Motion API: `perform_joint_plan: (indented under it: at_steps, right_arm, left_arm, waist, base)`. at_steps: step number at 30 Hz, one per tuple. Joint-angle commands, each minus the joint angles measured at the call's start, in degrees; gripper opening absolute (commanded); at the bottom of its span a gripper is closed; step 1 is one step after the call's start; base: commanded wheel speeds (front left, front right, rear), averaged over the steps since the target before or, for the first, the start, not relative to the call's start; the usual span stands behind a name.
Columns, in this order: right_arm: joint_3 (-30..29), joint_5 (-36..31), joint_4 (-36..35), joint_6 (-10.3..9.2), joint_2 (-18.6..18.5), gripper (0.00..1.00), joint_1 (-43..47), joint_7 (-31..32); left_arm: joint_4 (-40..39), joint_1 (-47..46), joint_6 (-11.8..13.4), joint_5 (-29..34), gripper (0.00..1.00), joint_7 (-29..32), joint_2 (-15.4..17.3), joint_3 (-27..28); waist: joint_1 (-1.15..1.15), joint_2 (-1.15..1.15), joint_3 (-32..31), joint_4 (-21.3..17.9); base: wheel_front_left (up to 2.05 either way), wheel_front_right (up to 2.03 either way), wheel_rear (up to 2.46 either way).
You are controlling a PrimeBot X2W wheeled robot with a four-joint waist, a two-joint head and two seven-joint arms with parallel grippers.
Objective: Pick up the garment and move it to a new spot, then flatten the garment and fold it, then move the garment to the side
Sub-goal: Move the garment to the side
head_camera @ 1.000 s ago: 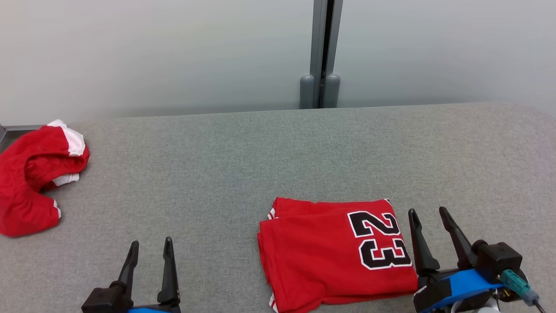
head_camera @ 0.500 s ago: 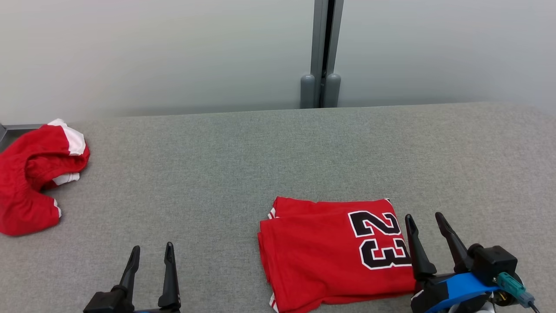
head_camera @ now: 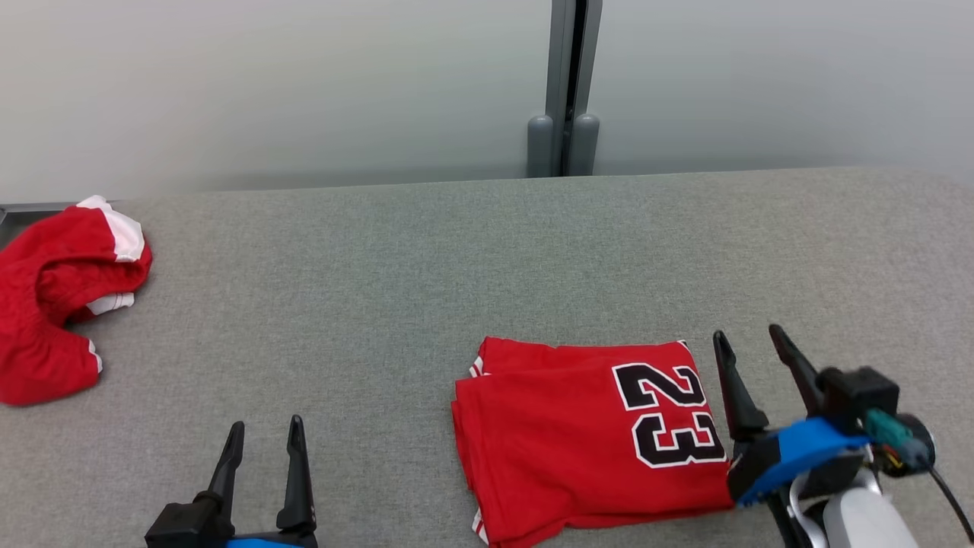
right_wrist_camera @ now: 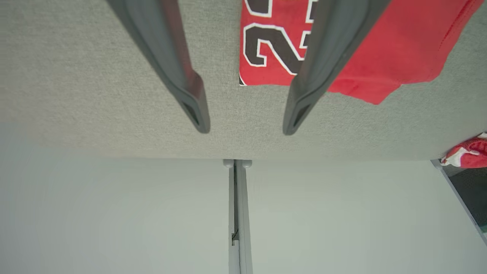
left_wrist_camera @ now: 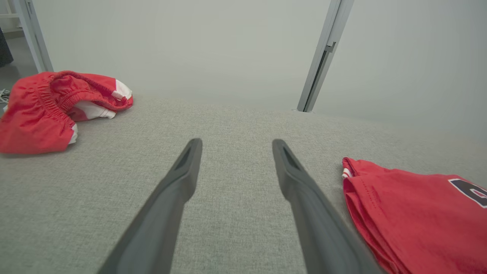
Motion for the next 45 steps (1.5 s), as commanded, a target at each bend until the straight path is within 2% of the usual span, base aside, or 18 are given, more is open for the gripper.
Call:
perform_joint_plan:
  at_steps: [1,6,12,16,23,24,25,26,31,38,39,40,45]
  right_arm:
    - [-0.56,-2.03,-0.69,0.01,-0.05,1.00,-1.67,3.22]
    - [-1.12,-5.58,-0.70,0.01,-0.55,1.00,-4.37,17.52]
    - [0.37,-0.58,0.05,0.01,-2.81,1.00,-4.39,32.73]
    - [0.28,2.11,1.27,0.01,-4.06,1.00,-4.59,38.23]
    - [0.53,5.81,5.76,0.01,-3.72,1.00,-6.57,42.91]
    - [1.06,6.53,6.96,0.01,-3.74,0.43,-7.08,43.50]
    - [1.24,6.90,7.32,0.01,-3.75,0.27,-7.43,43.43]
    - [1.37,7.18,7.48,0.01,-3.80,0.00,-7.77,43.09]
    - [0.08,7.18,6.69,-0.05,-4.99,0.00,-10.72,38.91]
    - [-4.02,6.32,6.30,-0.04,-5.65,0.00,-14.72,34.06]
    - [-4.02,6.32,6.30,-0.04,-5.65,0.00,-14.72,34.06]
    - [-5.26,6.13,6.45,-0.03,-5.73,0.00,-15.75,32.86]
    - [-8.42,5.22,7.15,0.00,-5.16,0.00,-17.49,29.50]
  left_arm:
    - [-0.09,-1.01,-0.23,0.46,1.00,-0.25,-0.18,0.42]
    - [-0.51,-2.06,-0.30,0.93,1.00,-0.25,-0.44,0.88]
    - [-0.98,-2.54,-0.11,1.22,1.00,-0.25,-0.88,1.28]
    - [-1.24,-2.85,-0.31,1.54,1.00,-0.25,-1.17,1.58]
    - [-1.41,-3.48,-0.76,2.16,1.00,-0.25,-1.54,1.88]
    - [-1.54,-3.71,-0.79,2.46,1.00,-0.25,-1.58,1.94]
    - [-1.61,-3.82,-0.86,2.62,1.00,-0.25,-1.60,1.94]
    - [-1.73,-3.90,-0.92,2.75,1.00,-0.25,-1.62,1.90]
    - [-2.68,-4.56,-1.49,3.73,1.00,-0.25,-1.80,1.27]
    - [-3.55,-6.22,-2.31,5.00,1.00,-0.23,-1.71,0.21]
    - [-3.55,-6.22,-2.31,5.00,1.00,-0.23,-1.71,0.21]
    - [-3.76,-6.83,-2.45,5.36,1.00,-0.21,-1.26,0.11]
    - [-4.76,-8.38,-2.61,6.43,1.00,0.44,0.56,-0.07]
  waist:
    - [0.00,0.00,0.36,0.23]
    - [0.00,0.00,1.22,1.38]
    - [0.00,0.00,2.52,2.80]
    - [0.00,0.00,3.34,3.58]
    - [0.00,0.00,4.64,4.80]
    - [0.00,0.00,5.04,5.01]
    - [0.00,0.00,5.26,5.05]
    - [0.00,0.00,5.53,5.01]
    - [0.00,0.00,7.37,3.08]
    - [0.00,0.00,11.19,-5.29]
    - [0.00,0.00,11.19,-5.29]
    - [0.00,0.00,12.51,-8.49]
    - [0.00,0.00,15.42,-16.00]
  base:
    - [0.00,0.00,0.00]
    - [0.00,0.00,0.00]
    - [0.00,0.00,0.00]
    - [0.00,0.00,0.00]
    - [0.00,0.00,0.00]
    - [0.00,0.00,0.00]
    - [0.00,0.00,0.00]
    - [0.00,0.00,0.00]
    - [0.00,0.00,0.00]
    - [0.00,0.00,0.00]
    - [0.00,0.00,0.00]
    - [0.00,0.00,0.00]
    - [0.00,0.00,0.00]
